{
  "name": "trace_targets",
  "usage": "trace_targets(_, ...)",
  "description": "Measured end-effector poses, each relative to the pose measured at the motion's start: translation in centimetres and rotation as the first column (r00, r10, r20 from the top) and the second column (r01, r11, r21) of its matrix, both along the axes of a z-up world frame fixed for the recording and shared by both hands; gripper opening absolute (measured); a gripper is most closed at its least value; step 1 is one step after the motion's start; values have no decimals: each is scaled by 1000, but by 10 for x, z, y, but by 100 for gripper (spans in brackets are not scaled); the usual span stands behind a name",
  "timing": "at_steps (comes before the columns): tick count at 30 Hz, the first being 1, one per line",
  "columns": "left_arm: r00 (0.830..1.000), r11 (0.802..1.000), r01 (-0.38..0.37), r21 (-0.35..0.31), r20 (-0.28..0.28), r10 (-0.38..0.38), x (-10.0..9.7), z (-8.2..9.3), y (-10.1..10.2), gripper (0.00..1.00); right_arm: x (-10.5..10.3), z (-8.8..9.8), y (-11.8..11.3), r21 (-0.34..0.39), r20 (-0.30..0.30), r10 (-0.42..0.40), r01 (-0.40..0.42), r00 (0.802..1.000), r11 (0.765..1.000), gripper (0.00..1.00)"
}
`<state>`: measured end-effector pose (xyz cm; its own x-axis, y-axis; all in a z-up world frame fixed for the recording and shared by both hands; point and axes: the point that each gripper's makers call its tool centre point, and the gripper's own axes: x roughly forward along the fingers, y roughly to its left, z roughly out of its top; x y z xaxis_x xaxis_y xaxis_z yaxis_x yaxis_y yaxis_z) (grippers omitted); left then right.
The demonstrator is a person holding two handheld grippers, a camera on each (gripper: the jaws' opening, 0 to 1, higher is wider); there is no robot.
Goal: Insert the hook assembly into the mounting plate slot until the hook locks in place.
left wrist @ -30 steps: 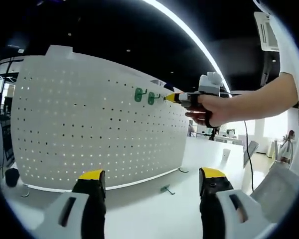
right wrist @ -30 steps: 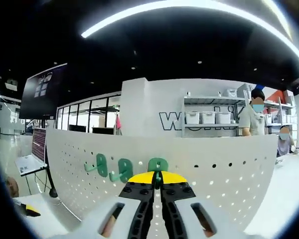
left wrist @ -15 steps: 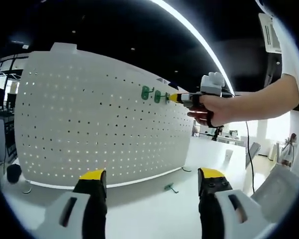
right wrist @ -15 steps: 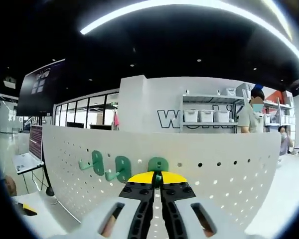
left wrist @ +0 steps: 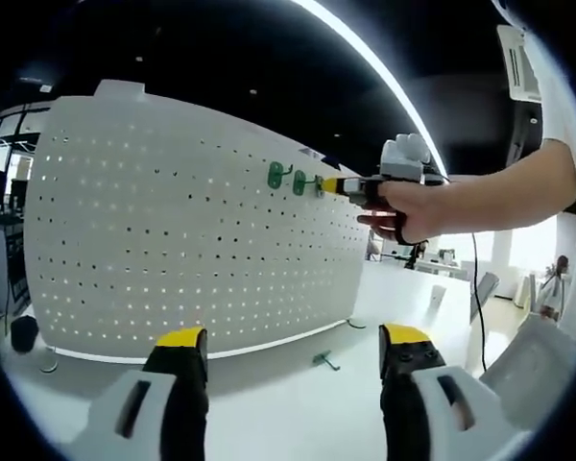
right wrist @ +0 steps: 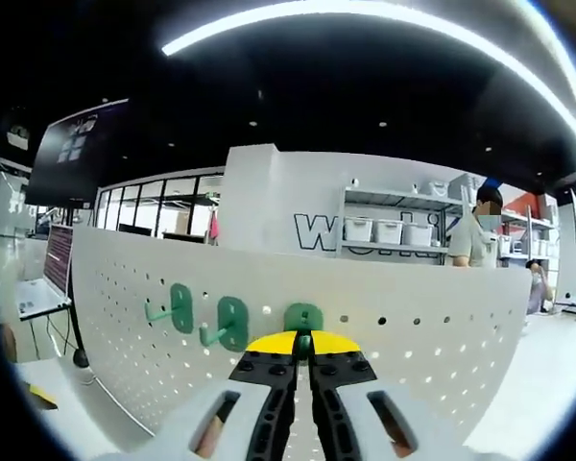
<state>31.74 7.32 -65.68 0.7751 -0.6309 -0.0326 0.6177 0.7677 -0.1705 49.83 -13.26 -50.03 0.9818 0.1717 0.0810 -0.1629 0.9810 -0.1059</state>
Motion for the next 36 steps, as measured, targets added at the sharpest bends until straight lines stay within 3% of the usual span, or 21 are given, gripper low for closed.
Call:
trace_targets(10,1000,1000,3,2,-5,-3,-1,0,-1,73,2,0,1,-24,13,-7,7,1000,1000,1)
trace_targets(26,1000,1000,11,4,-14,-11,-2,-3,-2,71,-1,4,1,27,52,-10,9,999,1000,1)
trace_targets(36,1000,1000,5,7,-19,-5,-2,-4,1,70,4,-6,2,59,62,-44,41,997,997,1)
